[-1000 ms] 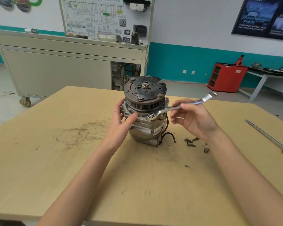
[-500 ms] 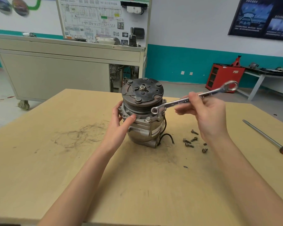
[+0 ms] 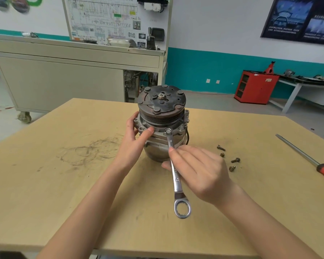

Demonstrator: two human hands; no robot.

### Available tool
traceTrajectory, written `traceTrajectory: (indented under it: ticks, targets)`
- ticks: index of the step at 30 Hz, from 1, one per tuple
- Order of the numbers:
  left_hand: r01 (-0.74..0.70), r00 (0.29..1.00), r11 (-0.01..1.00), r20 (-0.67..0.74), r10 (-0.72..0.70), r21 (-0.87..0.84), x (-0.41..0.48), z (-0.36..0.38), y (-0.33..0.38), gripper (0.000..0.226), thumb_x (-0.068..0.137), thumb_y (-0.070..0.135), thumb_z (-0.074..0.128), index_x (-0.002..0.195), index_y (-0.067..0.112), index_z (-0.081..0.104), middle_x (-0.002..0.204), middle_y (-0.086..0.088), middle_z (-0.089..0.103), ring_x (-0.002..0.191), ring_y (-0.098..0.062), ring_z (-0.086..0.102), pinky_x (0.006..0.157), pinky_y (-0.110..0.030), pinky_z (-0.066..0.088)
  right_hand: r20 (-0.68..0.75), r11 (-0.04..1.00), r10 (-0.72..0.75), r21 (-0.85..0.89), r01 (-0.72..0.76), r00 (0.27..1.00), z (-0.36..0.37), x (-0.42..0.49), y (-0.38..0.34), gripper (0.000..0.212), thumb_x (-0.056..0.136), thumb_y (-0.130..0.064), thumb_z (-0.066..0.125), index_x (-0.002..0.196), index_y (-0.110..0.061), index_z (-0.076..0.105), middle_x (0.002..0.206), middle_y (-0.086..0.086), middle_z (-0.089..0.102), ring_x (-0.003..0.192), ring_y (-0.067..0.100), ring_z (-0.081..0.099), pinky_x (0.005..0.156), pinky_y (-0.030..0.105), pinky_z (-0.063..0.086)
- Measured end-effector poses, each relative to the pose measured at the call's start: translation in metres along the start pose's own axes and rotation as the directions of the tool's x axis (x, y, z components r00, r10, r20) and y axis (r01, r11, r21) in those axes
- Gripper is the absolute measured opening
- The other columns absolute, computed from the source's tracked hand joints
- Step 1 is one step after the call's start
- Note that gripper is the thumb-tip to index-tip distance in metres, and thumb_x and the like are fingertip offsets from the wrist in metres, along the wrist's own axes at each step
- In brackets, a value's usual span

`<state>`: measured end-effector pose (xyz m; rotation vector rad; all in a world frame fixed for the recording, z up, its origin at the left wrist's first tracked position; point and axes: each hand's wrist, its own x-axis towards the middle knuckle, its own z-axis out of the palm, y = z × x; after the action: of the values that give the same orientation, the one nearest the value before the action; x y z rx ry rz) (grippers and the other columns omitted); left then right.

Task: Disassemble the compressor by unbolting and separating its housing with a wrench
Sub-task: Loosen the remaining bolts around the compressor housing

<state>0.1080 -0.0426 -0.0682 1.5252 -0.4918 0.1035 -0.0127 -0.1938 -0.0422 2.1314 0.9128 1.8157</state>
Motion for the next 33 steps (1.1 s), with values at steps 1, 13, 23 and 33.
traceTrajectory:
  ticks: [1,13,23,33]
  targets:
    - [0.0,1.0,1.0,0.001,0.0,0.003,0.0,0.0,0.0,0.06,0.094,0.03,0.057,0.146,0.033,0.027,0.136,0.008,0.051,0.122,-0.003,0.05,0.091,-0.017,0.041,0.005,1.0,0.003,0.001,-0.003,1.0,0.001,-0.001,-0.001,0.025,0.088,-0.019,0.068,0.08,0.004,0.073,0.07,0.011,0.069,0.065,0.025,0.067,0.064,0.031,0.055]
    - [0.031,0.999,1.0,0.013,-0.031,0.006,0.0,-0.001,0.002,0.062,0.095,0.033,0.056,0.147,0.035,0.022,0.118,0.035,0.041,0.108,0.021,0.041,0.079,0.0,0.037,0.811,-0.543,0.503,0.566,-0.62,0.3,0.026,0.007,0.078,0.019,0.094,-0.006,0.039,0.089,-0.005,0.057,0.067,0.008,0.067,0.063,0.019,0.064,0.054,0.027,0.053]
    - [0.029,0.999,1.0,0.022,-0.028,-0.01,-0.002,0.0,0.005,0.065,0.092,0.037,0.06,0.146,0.035,0.023,0.131,0.018,0.043,0.126,-0.004,0.044,0.093,-0.016,0.037,0.812,-0.585,0.518,0.565,-0.582,0.268,0.031,0.006,0.088,0.039,0.1,-0.013,0.038,0.082,-0.007,0.072,0.07,0.01,0.071,0.062,0.017,0.067,0.054,0.02,0.053]
    - [0.002,1.0,1.0,0.019,-0.001,-0.012,-0.002,0.0,0.003,0.069,0.087,0.04,0.06,0.146,0.032,0.026,0.14,0.007,0.047,0.125,-0.005,0.047,0.1,-0.023,0.04,0.014,0.981,0.12,0.15,-0.121,0.993,-0.004,0.013,0.011,0.033,0.093,-0.021,0.06,0.089,0.009,0.072,0.071,0.012,0.07,0.06,0.02,0.066,0.053,0.026,0.055]
